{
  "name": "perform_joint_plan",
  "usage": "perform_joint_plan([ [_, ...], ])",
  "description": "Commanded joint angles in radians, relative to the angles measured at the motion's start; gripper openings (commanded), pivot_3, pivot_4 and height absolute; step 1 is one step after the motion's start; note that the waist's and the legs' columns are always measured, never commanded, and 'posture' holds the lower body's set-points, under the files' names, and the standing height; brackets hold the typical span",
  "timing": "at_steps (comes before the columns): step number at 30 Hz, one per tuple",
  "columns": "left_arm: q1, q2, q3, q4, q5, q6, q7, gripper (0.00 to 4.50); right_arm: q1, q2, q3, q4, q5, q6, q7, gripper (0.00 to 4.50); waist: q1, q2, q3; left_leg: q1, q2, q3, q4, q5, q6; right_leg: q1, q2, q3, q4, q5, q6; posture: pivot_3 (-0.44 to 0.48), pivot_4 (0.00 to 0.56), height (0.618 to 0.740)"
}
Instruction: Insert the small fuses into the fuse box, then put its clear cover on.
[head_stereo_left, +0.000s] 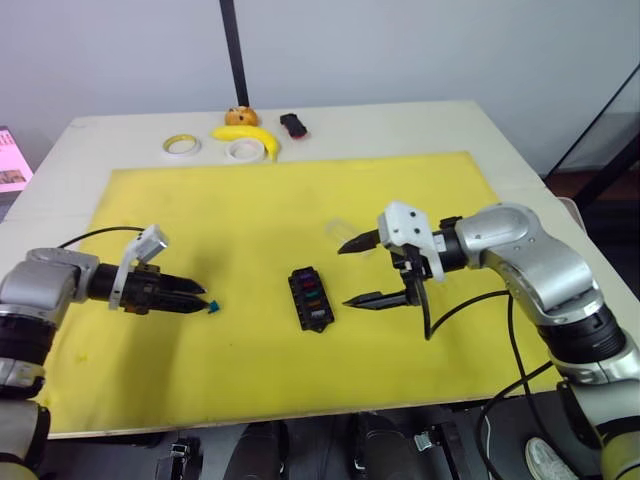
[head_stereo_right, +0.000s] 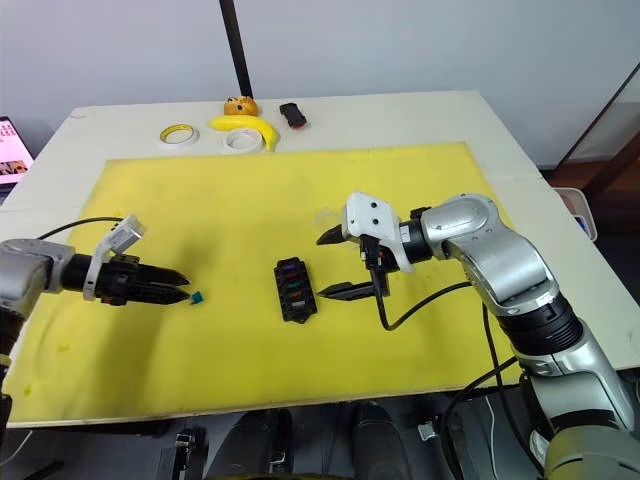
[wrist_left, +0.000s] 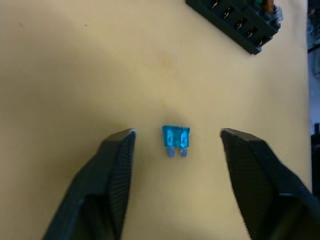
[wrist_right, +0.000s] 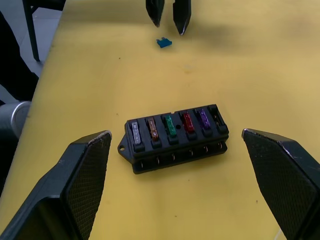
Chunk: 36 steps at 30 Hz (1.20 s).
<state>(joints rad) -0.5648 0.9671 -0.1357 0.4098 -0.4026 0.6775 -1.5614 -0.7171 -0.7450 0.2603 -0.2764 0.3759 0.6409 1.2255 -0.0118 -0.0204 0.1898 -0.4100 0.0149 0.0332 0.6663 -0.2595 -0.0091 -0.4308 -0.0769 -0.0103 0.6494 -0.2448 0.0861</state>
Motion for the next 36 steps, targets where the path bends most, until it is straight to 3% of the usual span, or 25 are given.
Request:
perform_joint_plan([
  [1,-0.005,0.001,0.013,0.000,0.008,0.000,-0.007,2.89,-0.014,-0.003,-0.021,-0.038,0.011,-0.003,-0.005,4.50,0.000,0.000,0.000,0.000,0.000,0.000,0.000,0.000,0.000,0.000,0.000,0.000,0.000,0.000,0.000,0.000,0.150,0.740],
  [9,0.042,-0.014,0.004,0.006,0.019,-0.022,-0.026,2.89,-0.008,-0.009,-0.013,-0.044,0.003,0.003,-0.013,4.50,-0.001,0.000,0.000,0.000,0.000,0.000,0.000,0.000,0.000,0.000,0.000,0.000,0.000,0.000,0.000,0.000,0.150,0.740],
  [12,0.049,-0.013,0.011,-0.001,0.013,-0.018,-0.028,2.12,-0.006,-0.010,-0.013,-0.046,0.003,0.003,-0.016,4.50,-0.002,0.000,0.000,0.000,0.000,0.000,0.000,0.000,0.000,0.000,0.000,0.000,0.000,0.000,0.000,0.000,0.150,0.740],
  [16,0.057,-0.024,0.019,-0.011,0.006,-0.017,-0.019,0.09,-0.002,-0.008,-0.012,-0.048,0.001,0.000,-0.022,4.50,-0.001,0.000,0.000,0.000,0.001,0.000,0.000,0.000,0.000,0.000,0.000,0.000,0.000,0.000,0.000,0.000,0.150,0.740],
  [30,0.062,-0.031,0.034,0.014,0.019,-0.057,0.005,0.04,0.003,-0.007,-0.003,-0.047,-0.005,-0.001,-0.029,4.50,0.000,0.000,0.000,0.000,0.000,0.000,0.000,0.000,0.000,0.000,-0.001,0.000,0.000,0.000,0.000,0.000,0.150,0.740],
  [36,0.072,0.001,0.113,-0.050,-0.040,-0.022,0.013,0.04,0.004,-0.013,-0.009,-0.050,-0.002,0.003,-0.024,4.50,-0.001,0.000,0.000,0.000,0.001,-0.001,0.000,0.000,0.000,0.000,-0.001,0.000,0.000,0.000,0.000,0.000,0.150,0.740],
])
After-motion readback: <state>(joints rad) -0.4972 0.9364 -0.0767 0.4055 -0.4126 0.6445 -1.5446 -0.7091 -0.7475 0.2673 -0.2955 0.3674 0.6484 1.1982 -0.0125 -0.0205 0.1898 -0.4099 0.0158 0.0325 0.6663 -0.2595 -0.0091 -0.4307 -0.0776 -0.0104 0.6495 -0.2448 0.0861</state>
